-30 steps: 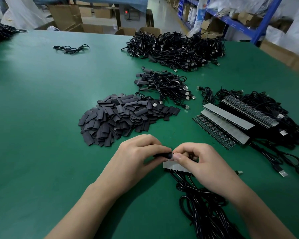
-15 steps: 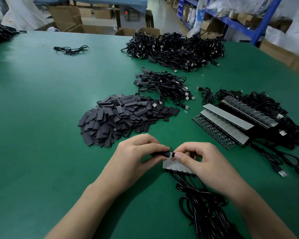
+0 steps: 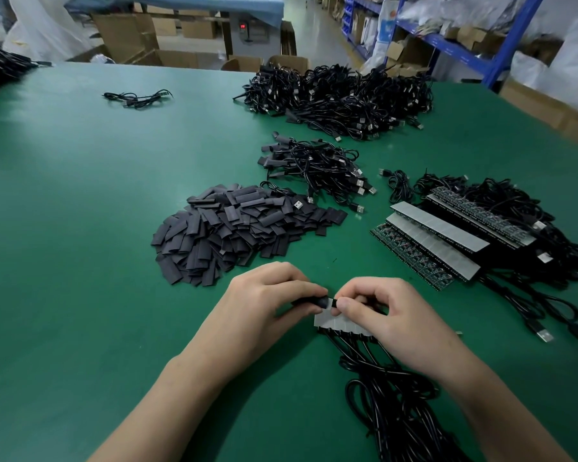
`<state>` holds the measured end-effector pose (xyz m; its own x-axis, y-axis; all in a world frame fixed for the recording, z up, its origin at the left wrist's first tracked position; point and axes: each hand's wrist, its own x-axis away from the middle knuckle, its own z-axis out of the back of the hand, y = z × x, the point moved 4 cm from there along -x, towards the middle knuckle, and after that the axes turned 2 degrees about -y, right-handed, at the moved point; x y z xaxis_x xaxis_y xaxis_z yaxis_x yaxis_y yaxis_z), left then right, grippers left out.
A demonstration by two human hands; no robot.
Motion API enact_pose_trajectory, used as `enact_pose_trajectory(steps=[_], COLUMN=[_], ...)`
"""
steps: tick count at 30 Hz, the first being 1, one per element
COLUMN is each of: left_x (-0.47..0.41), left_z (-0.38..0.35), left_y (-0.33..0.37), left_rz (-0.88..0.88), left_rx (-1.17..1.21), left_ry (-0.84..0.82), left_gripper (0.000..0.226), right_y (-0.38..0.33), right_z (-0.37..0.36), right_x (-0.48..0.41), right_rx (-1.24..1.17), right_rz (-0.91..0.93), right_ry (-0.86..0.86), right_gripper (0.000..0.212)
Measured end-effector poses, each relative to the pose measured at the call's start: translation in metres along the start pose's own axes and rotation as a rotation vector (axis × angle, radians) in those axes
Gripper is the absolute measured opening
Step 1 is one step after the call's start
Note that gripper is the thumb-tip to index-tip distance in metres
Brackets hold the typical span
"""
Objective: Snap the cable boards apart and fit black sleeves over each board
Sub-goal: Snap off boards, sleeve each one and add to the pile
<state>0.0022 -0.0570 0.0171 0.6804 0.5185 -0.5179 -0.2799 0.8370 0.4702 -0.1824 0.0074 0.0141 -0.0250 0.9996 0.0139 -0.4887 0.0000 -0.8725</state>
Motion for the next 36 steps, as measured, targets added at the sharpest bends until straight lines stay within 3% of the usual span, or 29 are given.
enact_pose_trajectory(steps=[12,16,20,25,30,36], left_x=[0.000,-0.001,-0.001,0.000,-0.002,0.002], left_z=[0.002,0.003,0.006,0.006,0.005,-0.003], left_y=[0.003,0.002,-0.004,0.000,0.003,-0.009], left_rz=[-0.061,0.042,0.198,0.185,0.157,0.478], left_rx=[-0.088,0.078,0.219,0.211,0.185,0.482], left_ry=[0.012,0.051,0.147,0.165,0.169,-0.025], left_gripper=[0.015,0.016,0.012,0.009,0.008,0.019], right_y=[0.001,-0.001,-0.008,-0.012,-0.016,-0.028], right_z=[0.000,0.001,0.002,0.003,0.002,0.003], right_x=[0.000,0.001,0.002,0.004,0.005,0.008], right_rx=[0.008,0.006,0.105,0.260,0.336,0.514], right_rz=[-0.020,0.009,0.096,0.218,0.306,0.445], right_ry=[0.029,0.095,0.186,0.248,0.284,0.356], right_gripper=[0.017,0.017,0.017,0.009,0.018,0.027])
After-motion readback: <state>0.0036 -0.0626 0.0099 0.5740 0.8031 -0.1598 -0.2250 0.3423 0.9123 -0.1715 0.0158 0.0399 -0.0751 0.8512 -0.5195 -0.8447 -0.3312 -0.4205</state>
